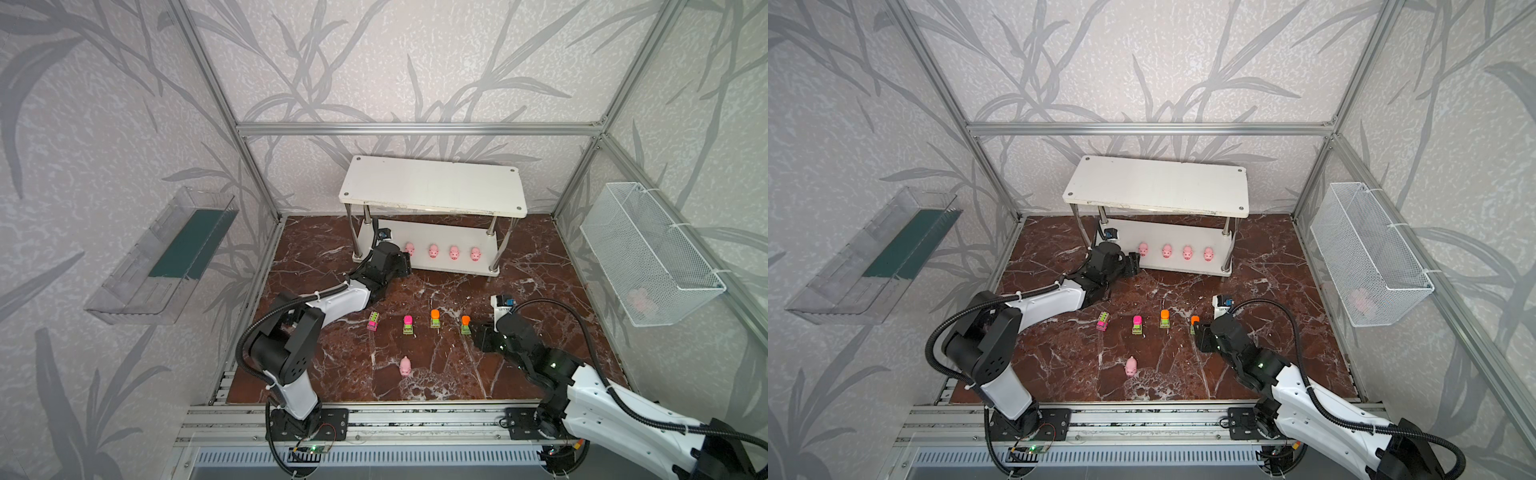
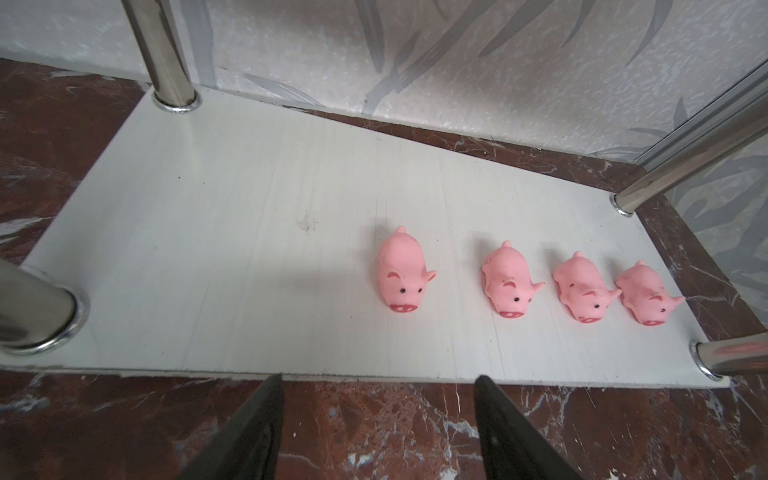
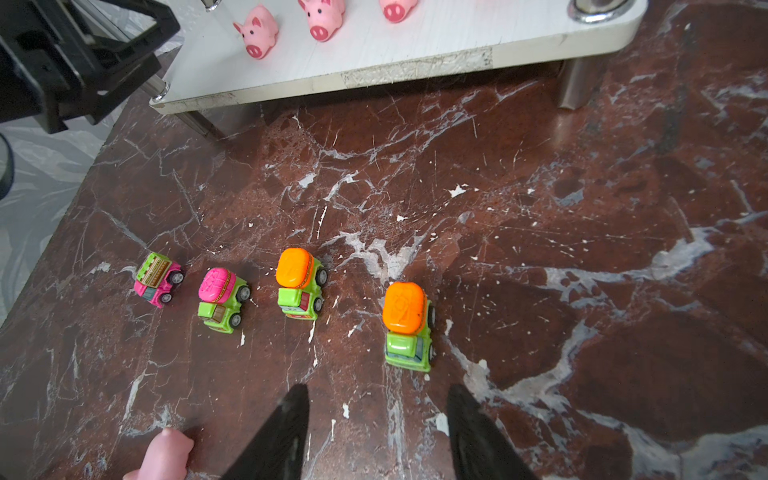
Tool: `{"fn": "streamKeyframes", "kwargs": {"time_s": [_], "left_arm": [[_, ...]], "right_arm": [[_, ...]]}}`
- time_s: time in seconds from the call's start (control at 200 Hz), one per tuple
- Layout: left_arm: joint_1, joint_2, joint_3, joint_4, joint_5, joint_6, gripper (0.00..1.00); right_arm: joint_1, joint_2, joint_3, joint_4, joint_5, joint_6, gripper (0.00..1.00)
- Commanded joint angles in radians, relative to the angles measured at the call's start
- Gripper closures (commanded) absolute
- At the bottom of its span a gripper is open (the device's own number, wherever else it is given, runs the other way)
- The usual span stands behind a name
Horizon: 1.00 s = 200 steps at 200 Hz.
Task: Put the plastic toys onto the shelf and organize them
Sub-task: 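Swing the left gripper back over the last pink pig on the floor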
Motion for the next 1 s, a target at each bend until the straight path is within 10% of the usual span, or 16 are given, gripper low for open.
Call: {"fn": "streamKeyframes", "kwargs": {"time_s": [0.0, 0.545, 0.995], "left_arm": [[-0.038, -0.109, -0.061, -0.027, -0.045, -0.018, 0.29], [-0.433, -0.69, -0.409, -0.537, -0.259, -0.321, 0.29], [-0.703, -0.815, -0.554, -0.63, -0.205, -0.498, 0.29]], "right_arm": [[-0.002, 0.002, -0.011, 0.018, -0.002, 0.013, 0.46], [-0.005, 0.012, 0.019, -0.024, -0.017, 0.014, 0.46], [-0.003, 0.017, 0.03, -0.042, -0.016, 0.028, 0.46]]}}
